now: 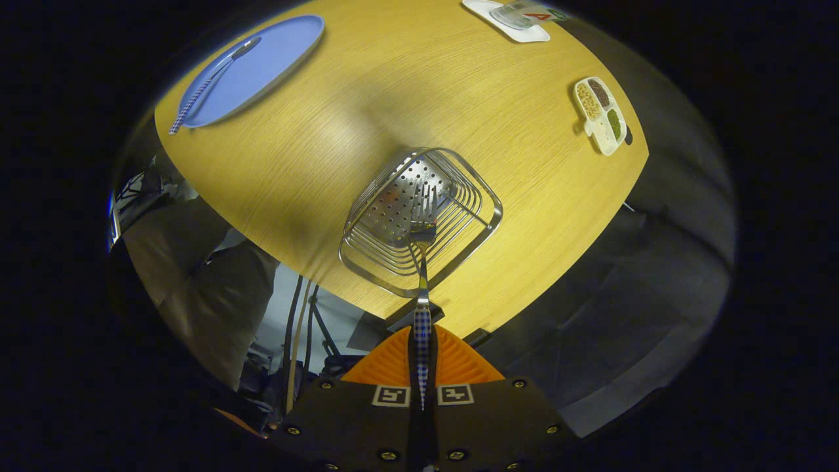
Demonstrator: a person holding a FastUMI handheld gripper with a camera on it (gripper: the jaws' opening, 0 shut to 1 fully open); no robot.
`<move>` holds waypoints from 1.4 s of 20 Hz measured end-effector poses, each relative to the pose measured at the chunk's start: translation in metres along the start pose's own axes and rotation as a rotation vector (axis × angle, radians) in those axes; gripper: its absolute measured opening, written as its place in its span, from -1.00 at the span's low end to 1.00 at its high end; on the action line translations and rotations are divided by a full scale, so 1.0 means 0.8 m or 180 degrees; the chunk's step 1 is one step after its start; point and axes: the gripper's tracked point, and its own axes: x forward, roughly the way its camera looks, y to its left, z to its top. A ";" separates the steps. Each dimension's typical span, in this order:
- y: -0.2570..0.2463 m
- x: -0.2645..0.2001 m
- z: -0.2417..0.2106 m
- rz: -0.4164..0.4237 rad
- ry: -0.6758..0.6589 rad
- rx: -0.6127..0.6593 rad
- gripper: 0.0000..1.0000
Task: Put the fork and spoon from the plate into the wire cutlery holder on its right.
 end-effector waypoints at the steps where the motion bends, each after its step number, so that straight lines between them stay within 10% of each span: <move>1: 0.000 0.003 0.006 0.0026 0.0029 -0.0024 -0.98; 10: -0.009 0.002 0.021 -0.0004 -0.0096 0.0075 -0.75; 13: -0.019 -0.014 0.030 -0.0121 -0.0284 0.0153 0.73; 14: -0.021 -0.018 0.031 -0.0148 -0.0316 0.0165 0.91; 28: 0.059 -0.130 0.047 -0.0125 -0.1536 0.0871 0.93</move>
